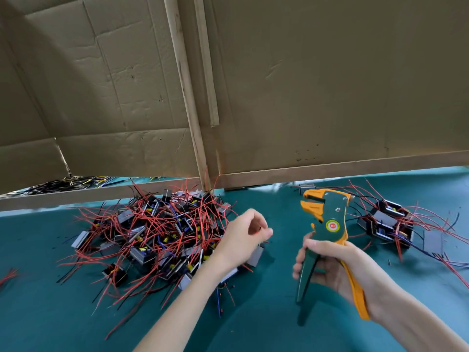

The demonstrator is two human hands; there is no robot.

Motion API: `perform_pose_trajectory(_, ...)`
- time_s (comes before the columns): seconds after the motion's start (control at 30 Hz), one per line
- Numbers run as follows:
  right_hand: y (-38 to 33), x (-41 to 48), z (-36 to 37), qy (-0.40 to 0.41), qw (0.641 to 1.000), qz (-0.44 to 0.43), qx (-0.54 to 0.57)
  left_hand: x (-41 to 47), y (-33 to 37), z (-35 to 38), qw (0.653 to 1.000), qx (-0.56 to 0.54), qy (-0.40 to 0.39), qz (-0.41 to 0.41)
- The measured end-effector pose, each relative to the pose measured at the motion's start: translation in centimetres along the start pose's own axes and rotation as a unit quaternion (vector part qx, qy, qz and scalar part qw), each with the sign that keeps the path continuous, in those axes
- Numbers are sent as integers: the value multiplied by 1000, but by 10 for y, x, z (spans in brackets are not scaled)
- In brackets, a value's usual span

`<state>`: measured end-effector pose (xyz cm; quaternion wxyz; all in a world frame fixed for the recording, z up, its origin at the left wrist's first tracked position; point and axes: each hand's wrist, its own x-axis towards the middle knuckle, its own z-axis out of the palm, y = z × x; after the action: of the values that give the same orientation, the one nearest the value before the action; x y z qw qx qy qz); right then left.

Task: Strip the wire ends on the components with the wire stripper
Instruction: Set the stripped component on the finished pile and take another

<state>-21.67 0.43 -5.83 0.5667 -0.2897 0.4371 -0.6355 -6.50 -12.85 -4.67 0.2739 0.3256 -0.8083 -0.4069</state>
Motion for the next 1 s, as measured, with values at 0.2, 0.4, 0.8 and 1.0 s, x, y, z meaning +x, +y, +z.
perform_pose_trajectory(0.2, -5, 0, -10, 14, 999, 11, 42, 0, -13, 1, 986, 124, -114, 15)
perform_pose_trajectory(0.4, -4, 4, -9, 6, 999, 30, 17, -1, -7, -6, 995, 54, -82, 28)
perform_pose_trajectory(0.8, 1, -1, -7, -148, 986, 16, -76, -8, 42, -27, 978, -188, 33, 81)
perform_pose_trajectory(1.0, -2, -5, -5, -165, 984, 5, -62, -11, 46, -26, 982, -180, 6, 64)
